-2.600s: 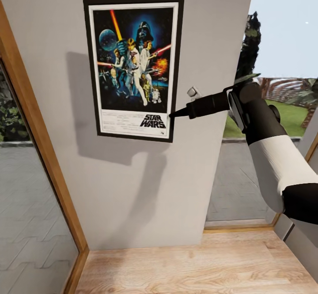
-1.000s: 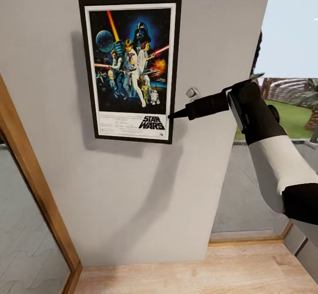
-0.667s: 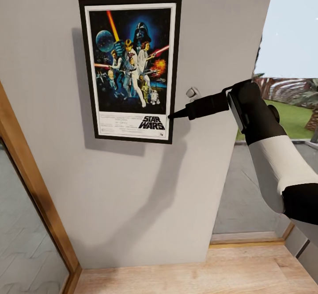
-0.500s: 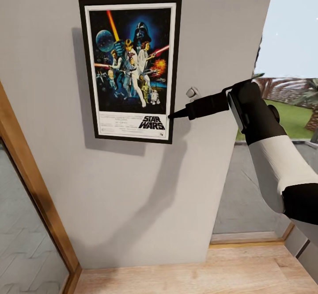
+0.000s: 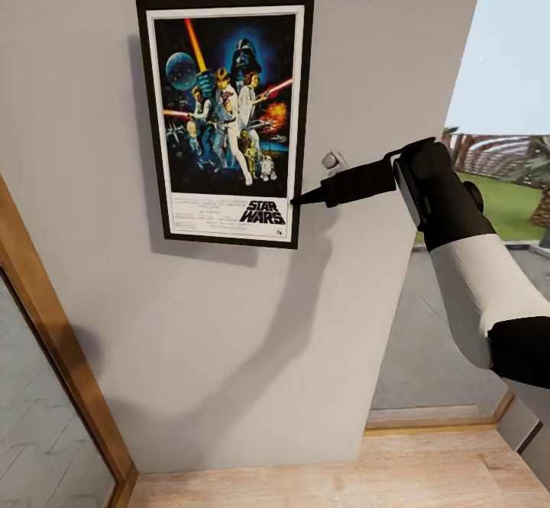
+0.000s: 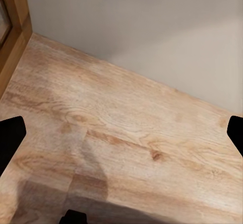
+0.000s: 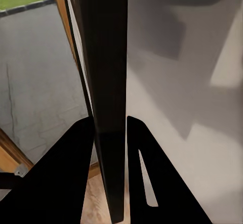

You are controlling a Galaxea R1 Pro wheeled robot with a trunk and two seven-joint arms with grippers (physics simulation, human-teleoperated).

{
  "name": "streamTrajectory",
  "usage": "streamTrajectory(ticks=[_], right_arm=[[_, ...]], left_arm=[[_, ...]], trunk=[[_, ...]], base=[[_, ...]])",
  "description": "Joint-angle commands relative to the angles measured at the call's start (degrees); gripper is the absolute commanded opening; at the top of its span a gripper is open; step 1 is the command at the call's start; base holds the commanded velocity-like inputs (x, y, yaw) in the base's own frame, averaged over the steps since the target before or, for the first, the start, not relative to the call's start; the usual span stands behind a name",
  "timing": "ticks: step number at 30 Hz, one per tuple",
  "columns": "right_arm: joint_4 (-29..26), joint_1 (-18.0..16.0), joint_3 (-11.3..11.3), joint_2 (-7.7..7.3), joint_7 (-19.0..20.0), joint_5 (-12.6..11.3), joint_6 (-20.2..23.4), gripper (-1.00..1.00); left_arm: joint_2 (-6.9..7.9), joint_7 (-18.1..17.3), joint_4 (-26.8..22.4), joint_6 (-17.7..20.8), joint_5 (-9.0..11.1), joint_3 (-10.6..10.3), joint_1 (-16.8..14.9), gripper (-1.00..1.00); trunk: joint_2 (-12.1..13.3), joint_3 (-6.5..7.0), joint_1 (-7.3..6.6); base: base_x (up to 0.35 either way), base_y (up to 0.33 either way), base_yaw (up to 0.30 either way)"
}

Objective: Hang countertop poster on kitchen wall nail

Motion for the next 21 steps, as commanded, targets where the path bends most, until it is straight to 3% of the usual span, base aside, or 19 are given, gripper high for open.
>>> streamTrajectory(ticks=[1, 21], right_arm=[[0.0, 0.0, 0.0, -0.02, 0.6, 0.6, 0.5, -1.0], [-0.1, 0.0, 0.0, -0.05, 0.6, 0.6, 0.5, -1.0]], left_arm=[[0.0, -0.3, 0.1, -0.1, -0.1, 0.3, 0.0, 1.0], [0.0, -0.3, 0.1, -0.1, -0.1, 0.3, 0.0, 1.0]], trunk=[[-0.1, -0.06, 0.03], [-0.1, -0.06, 0.03]], base=[[0.011, 0.0, 0.0], [0.001, 0.0, 0.0]])
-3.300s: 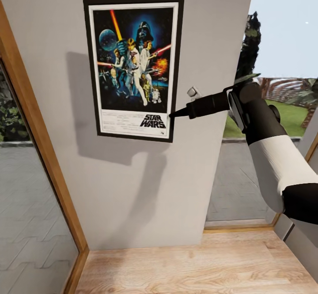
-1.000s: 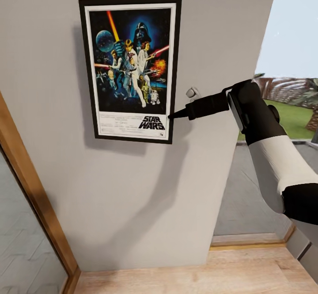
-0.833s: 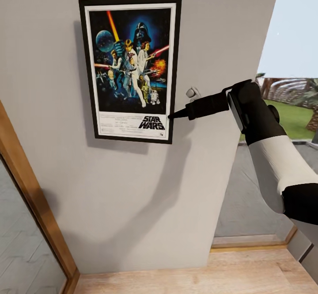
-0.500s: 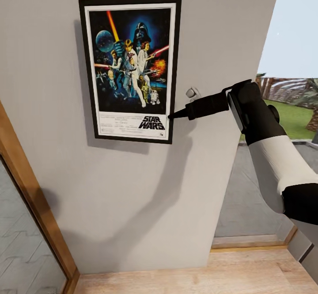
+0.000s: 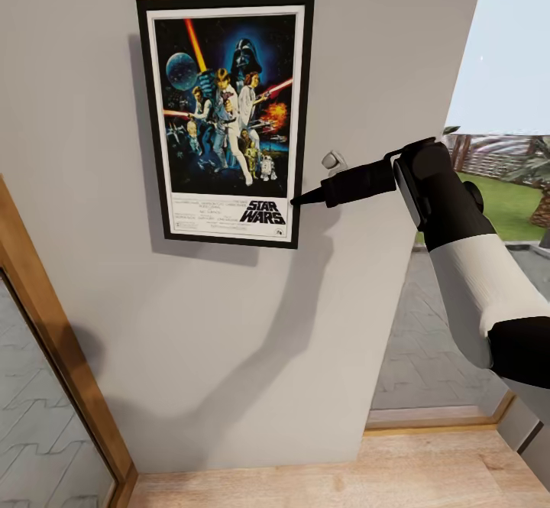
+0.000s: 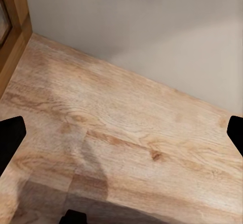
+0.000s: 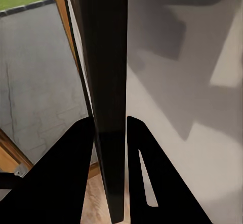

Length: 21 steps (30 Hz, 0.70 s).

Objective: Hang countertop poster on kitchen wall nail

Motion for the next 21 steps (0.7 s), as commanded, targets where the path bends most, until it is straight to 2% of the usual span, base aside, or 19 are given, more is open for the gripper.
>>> streamTrajectory(ticks=[1, 9, 21], right_arm=[[0.0, 0.0, 0.0, -0.02, 0.6, 0.6, 0.5, -1.0], [0.0, 0.0, 0.0, -0.03, 0.6, 0.6, 0.5, -1.0], [0.0, 0.0, 0.0, -0.01, 0.6, 0.6, 0.5, -1.0]], left_arm=[[0.0, -0.3, 0.1, -0.1, -0.1, 0.3, 0.0, 1.0], [0.01, -0.3, 0.1, -0.1, -0.1, 0.3, 0.0, 1.0], [0.0, -0.3, 0.1, -0.2, -0.1, 0.3, 0.0, 1.0]], trunk=[[-0.1, -0.06, 0.03], [-0.1, -0.06, 0.03], [-0.1, -0.06, 0.03]], base=[[0.01, 0.0, 0.0], [0.176, 0.0, 0.0], [0.022, 0.0, 0.0]])
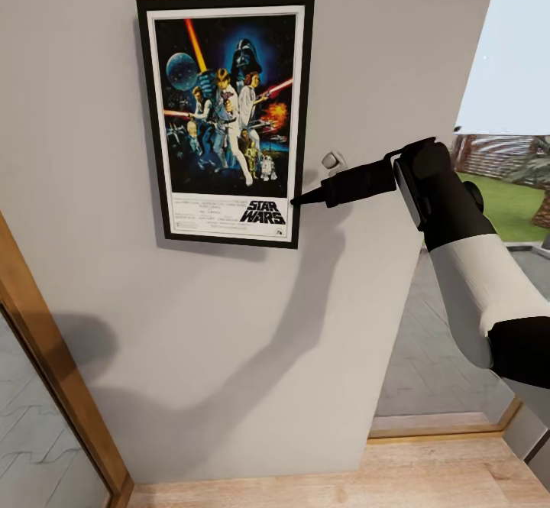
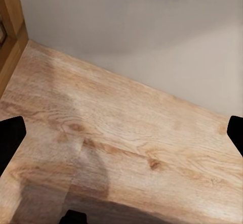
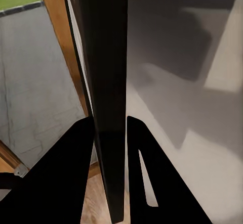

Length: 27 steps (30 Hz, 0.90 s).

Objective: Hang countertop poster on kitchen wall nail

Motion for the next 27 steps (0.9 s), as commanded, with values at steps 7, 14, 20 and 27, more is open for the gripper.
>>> streamTrajectory(ticks=[7, 14, 20, 27], right_arm=[[0.0, 0.0, 0.0, -0.03, 0.6, 0.6, 0.5, -1.0], [0.0, 0.0, 0.0, -0.03, 0.6, 0.6, 0.5, -1.0], [0.0, 0.0, 0.0, -0.03, 0.6, 0.6, 0.5, -1.0], [0.0, 0.0, 0.0, -0.03, 0.6, 0.6, 0.5, -1.0]], left_arm=[[0.03, -0.3, 0.1, -0.1, -0.1, 0.3, 0.0, 1.0], [0.05, -0.3, 0.1, -0.1, -0.1, 0.3, 0.0, 1.0], [0.0, -0.3, 0.1, -0.1, -0.1, 0.3, 0.0, 1.0], [0.05, -0.3, 0.1, -0.1, -0.1, 0.3, 0.0, 1.0]], trunk=[[-0.1, -0.06, 0.03], [-0.1, -0.06, 0.03], [-0.1, -0.06, 0.03], [-0.1, -0.06, 0.03]], base=[[0.0, 0.0, 0.0], [0.0, 0.0, 0.0], [0.0, 0.0, 0.0], [0.0, 0.0, 0.0]])
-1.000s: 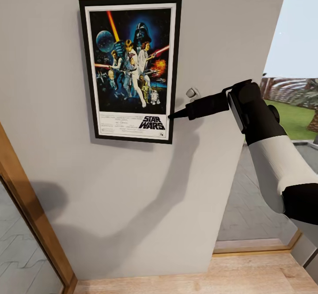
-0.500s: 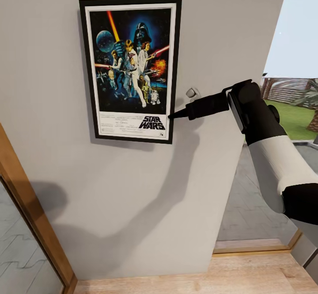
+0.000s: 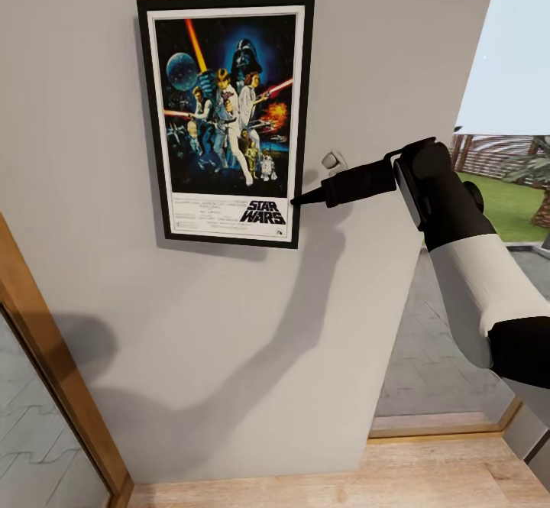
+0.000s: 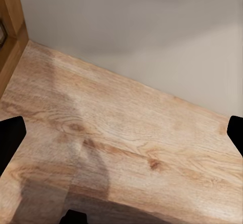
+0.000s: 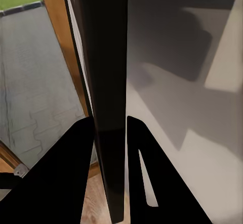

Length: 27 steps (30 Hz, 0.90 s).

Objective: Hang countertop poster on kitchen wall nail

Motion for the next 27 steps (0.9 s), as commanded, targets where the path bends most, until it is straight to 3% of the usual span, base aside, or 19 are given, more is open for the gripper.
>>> streamTrajectory(ticks=[1, 15, 17, 27], right_arm=[[0.0, 0.0, 0.0, -0.02, 0.6, 0.6, 0.5, -1.0], [-0.1, 0.0, 0.1, -0.03, 0.6, 0.6, 0.3, -1.0], [-2.9, 0.6, 0.1, -0.07, 0.5, 0.7, 0.3, -1.0], [-3.8, 2.2, 0.1, -0.27, 0.5, 0.8, 0.0, -1.0]], left_arm=[[-0.01, -0.3, 0.1, -0.1, -0.1, 0.3, 0.0, 1.0], [0.03, -0.3, 0.1, -0.1, -0.1, 0.3, 0.0, 1.0], [0.02, -0.3, 0.1, -0.1, -0.1, 0.3, 0.0, 1.0], [0.0, -0.3, 0.1, -0.1, -0.1, 0.3, 0.0, 1.0]], trunk=[[-0.1, -0.06, 0.03], [-0.1, -0.06, 0.03], [-0.1, -0.06, 0.03], [-0.1, -0.06, 0.03]], base=[[0.0, 0.0, 0.0], [0.0, 0.0, 0.0], [0.0, 0.0, 0.0], [0.0, 0.0, 0.0]])
